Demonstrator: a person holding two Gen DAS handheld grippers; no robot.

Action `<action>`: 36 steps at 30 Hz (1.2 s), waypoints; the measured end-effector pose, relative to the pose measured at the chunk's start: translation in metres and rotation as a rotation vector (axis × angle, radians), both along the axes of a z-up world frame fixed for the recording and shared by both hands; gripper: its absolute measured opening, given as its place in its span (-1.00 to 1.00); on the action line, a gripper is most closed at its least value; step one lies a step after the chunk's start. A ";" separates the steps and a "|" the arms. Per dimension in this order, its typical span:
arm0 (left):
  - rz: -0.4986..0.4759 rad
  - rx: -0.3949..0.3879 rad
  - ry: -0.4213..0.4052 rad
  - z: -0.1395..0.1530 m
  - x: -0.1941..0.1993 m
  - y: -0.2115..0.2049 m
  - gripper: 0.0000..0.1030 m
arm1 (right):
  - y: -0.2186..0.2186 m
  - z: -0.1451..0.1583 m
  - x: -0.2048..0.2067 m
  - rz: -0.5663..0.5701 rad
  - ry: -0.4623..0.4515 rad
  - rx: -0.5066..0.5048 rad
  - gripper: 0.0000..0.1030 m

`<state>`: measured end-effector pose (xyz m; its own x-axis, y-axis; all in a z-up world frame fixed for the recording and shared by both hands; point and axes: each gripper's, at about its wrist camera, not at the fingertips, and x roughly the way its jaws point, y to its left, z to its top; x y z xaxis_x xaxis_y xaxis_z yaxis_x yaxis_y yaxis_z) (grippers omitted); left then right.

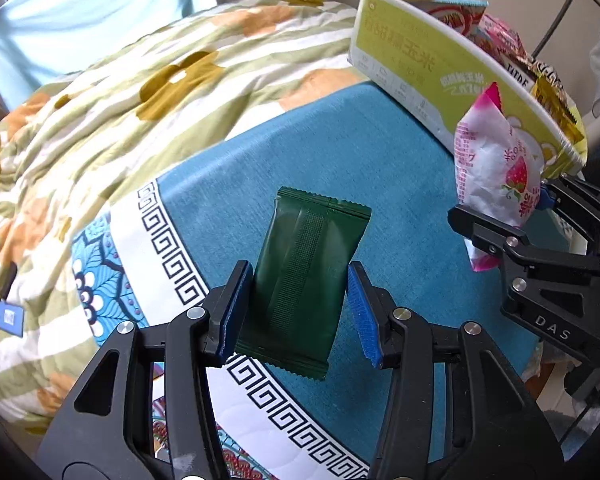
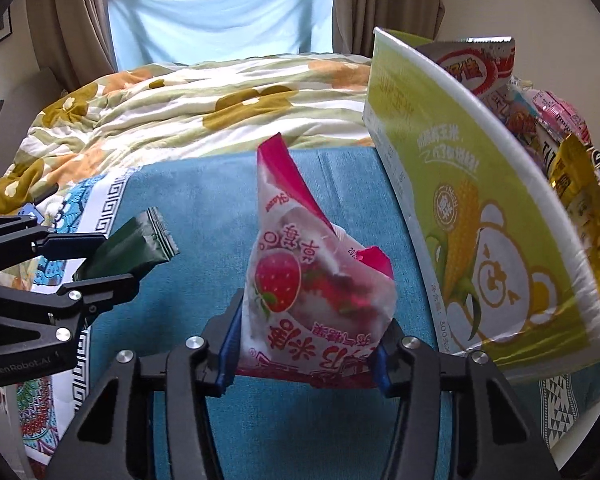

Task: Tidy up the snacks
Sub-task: 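Grasp the pink strawberry bag with the right tool while the left tool grasps the dark green packet, then carry both snacks into the cardboard box and open both tools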

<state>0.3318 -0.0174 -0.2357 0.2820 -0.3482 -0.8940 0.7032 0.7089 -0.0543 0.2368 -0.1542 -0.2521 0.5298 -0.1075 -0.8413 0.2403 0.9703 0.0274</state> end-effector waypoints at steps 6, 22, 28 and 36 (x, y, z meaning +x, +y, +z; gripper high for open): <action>0.048 -0.091 -0.051 0.067 -0.005 -0.002 -0.14 | 0.000 0.060 -0.021 0.027 -0.069 0.010 -0.07; 0.046 -0.278 -0.116 0.171 -0.065 -0.140 -0.13 | -0.122 0.181 -0.081 -0.021 -0.206 0.018 -0.07; 0.047 -0.293 -0.095 0.168 -0.083 -0.223 -0.13 | -0.190 0.190 -0.100 -0.017 -0.222 0.013 -0.07; 0.121 -0.248 -0.059 0.143 -0.077 -0.297 -0.13 | -0.266 0.181 -0.108 0.006 -0.211 0.040 -0.07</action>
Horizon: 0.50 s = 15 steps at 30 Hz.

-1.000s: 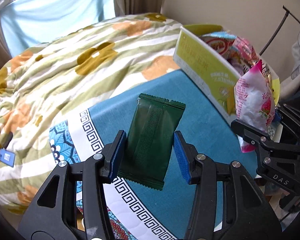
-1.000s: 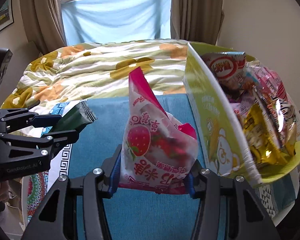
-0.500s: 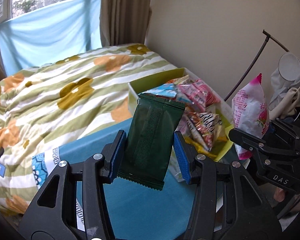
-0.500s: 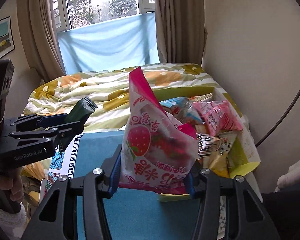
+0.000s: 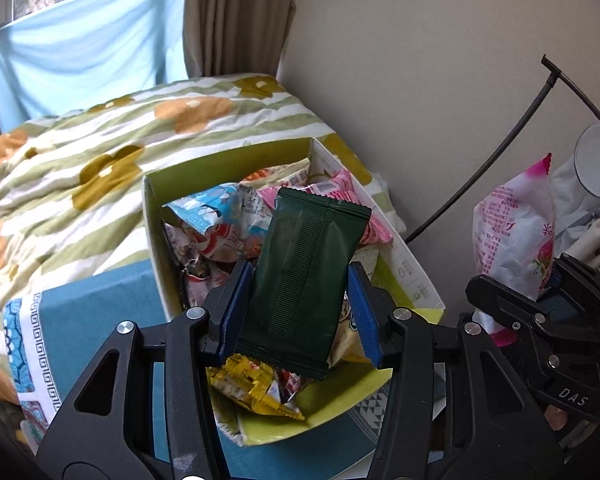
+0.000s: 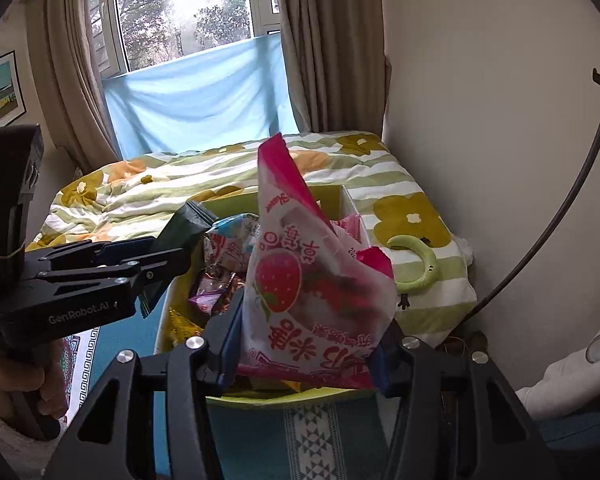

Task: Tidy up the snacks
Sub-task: 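Carry both snacks into the cardboard box and open both tools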

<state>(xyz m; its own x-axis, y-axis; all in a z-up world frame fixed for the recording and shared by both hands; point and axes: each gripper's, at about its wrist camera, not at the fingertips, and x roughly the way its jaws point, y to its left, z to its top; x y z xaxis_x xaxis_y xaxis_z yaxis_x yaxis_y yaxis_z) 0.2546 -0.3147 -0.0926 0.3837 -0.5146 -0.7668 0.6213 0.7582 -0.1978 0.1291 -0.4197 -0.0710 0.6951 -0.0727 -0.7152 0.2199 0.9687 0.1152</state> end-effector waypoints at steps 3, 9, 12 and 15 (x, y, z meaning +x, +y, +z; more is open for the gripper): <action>0.046 0.039 -0.003 -0.007 0.003 -0.012 -0.09 | -0.014 -0.005 0.004 0.034 0.008 0.011 -0.07; 0.108 0.038 -0.026 -0.009 -0.002 0.001 0.99 | -0.029 -0.019 0.009 0.084 0.030 0.038 -0.07; 0.134 0.073 -0.025 -0.010 -0.005 0.012 0.99 | -0.035 -0.023 0.009 0.089 0.030 0.054 -0.07; 0.170 0.077 -0.021 -0.010 -0.012 0.027 0.99 | -0.040 -0.025 0.009 0.094 0.038 0.077 -0.07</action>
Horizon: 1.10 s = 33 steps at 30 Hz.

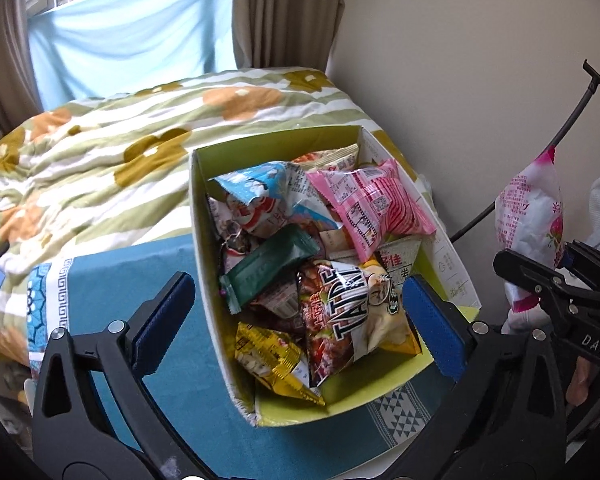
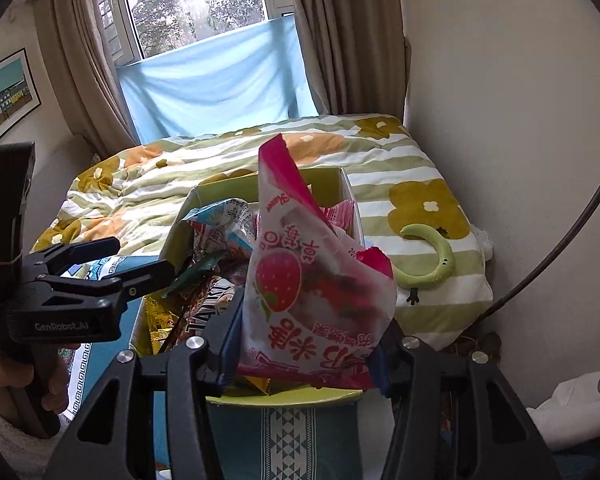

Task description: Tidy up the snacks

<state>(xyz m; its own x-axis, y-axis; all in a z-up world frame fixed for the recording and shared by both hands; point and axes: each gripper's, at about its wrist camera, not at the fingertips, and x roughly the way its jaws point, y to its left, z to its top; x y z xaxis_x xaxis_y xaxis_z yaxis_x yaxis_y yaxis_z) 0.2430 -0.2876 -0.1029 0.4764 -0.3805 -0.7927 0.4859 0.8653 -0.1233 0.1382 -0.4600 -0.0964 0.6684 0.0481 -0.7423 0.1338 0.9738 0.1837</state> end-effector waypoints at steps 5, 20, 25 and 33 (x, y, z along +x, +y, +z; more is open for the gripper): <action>0.065 -0.005 0.022 -0.003 -0.006 0.023 0.99 | -0.001 0.000 0.011 0.057 0.018 -0.016 -0.07; 0.134 0.037 0.040 -0.013 -0.024 0.060 0.99 | -0.011 -0.034 0.028 0.039 0.062 0.025 0.96; 0.120 0.028 -0.013 0.006 -0.040 0.073 0.99 | -0.003 -0.024 0.011 0.011 0.043 0.022 0.96; 0.153 -0.021 -0.146 0.068 -0.086 0.125 0.99 | 0.032 0.030 -0.025 -0.017 -0.075 -0.011 0.96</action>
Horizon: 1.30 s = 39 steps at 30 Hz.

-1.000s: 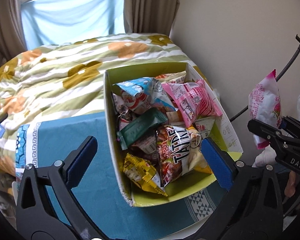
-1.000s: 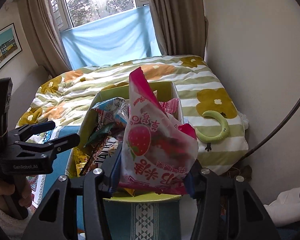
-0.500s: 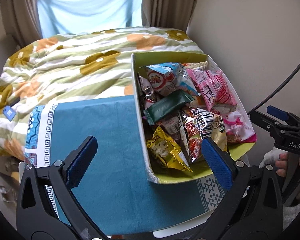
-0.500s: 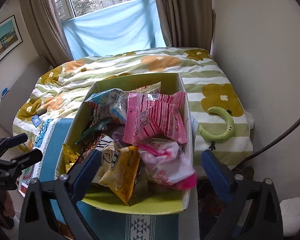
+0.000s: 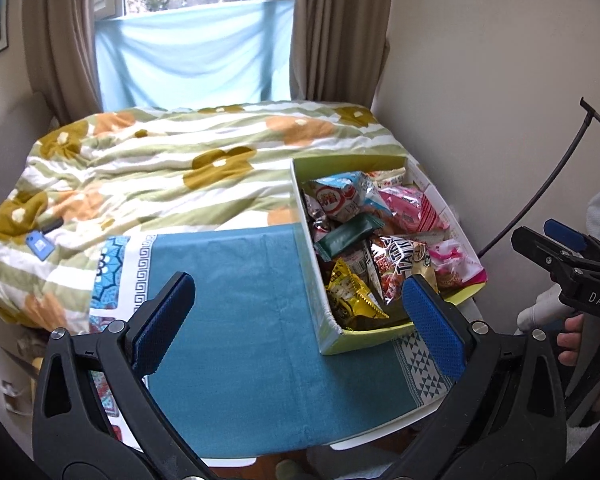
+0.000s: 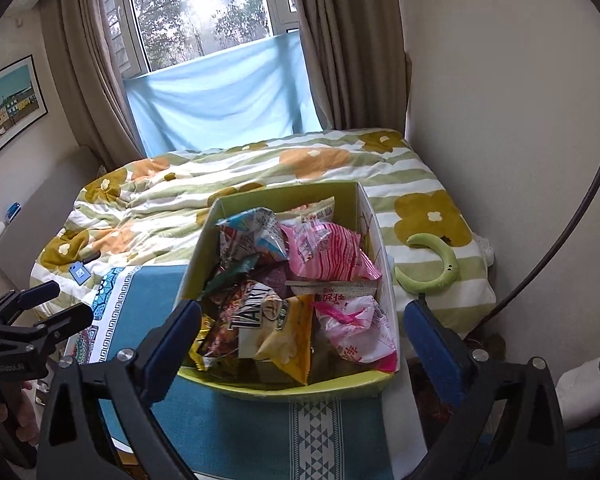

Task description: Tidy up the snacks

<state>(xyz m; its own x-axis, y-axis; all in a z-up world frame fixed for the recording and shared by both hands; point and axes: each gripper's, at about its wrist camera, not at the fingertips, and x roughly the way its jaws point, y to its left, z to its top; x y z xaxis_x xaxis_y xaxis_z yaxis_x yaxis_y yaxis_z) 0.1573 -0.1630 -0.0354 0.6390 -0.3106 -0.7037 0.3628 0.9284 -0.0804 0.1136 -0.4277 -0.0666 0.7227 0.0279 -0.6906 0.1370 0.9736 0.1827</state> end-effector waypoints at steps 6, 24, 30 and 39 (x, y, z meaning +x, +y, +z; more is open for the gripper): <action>0.040 -0.001 -0.140 0.043 -0.058 0.047 0.99 | 0.048 0.041 -0.038 0.009 -0.083 -0.036 0.96; 0.195 0.039 -0.258 0.042 -0.137 0.121 0.99 | 0.140 0.051 -0.115 -0.019 -0.109 -0.116 0.96; 0.187 0.053 -0.258 0.038 -0.135 0.115 0.99 | 0.141 0.051 -0.118 -0.029 -0.109 -0.126 0.96; 0.180 0.059 -0.250 0.034 -0.132 0.109 0.99 | 0.142 0.051 -0.120 -0.029 -0.110 -0.128 0.96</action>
